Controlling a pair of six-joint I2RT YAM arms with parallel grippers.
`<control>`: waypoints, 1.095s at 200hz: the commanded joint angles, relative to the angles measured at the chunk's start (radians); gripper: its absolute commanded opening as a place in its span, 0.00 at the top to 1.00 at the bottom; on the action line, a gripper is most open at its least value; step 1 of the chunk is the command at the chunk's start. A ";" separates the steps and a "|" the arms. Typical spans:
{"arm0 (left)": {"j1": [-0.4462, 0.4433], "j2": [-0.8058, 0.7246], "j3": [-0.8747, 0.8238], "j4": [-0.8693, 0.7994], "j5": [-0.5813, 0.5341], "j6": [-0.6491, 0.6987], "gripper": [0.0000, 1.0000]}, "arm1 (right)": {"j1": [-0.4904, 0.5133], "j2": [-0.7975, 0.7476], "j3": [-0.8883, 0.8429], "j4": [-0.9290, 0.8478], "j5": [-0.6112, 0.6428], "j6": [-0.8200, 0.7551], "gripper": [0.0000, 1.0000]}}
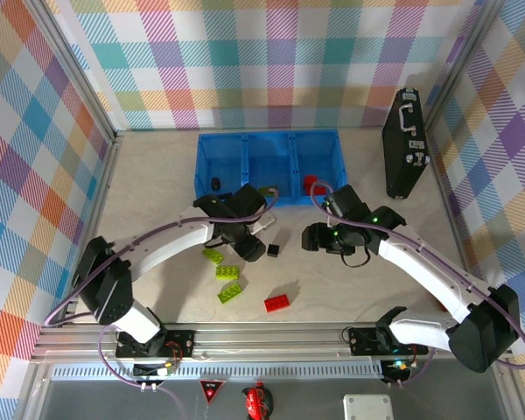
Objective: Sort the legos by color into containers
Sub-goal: Pick up the lego from the middle-left of the table, then place the lego in the container.
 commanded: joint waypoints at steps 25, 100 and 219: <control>-0.014 -0.070 0.046 0.007 0.080 0.057 0.91 | -0.037 -0.035 0.028 0.032 -0.119 0.020 0.32; -0.037 0.129 0.282 0.191 -0.013 -0.165 1.00 | -0.164 -0.178 -0.023 -0.051 0.043 0.064 0.32; -0.068 0.548 0.707 0.324 -0.233 -0.672 0.97 | -0.172 -0.456 -0.183 -0.147 0.186 0.195 0.35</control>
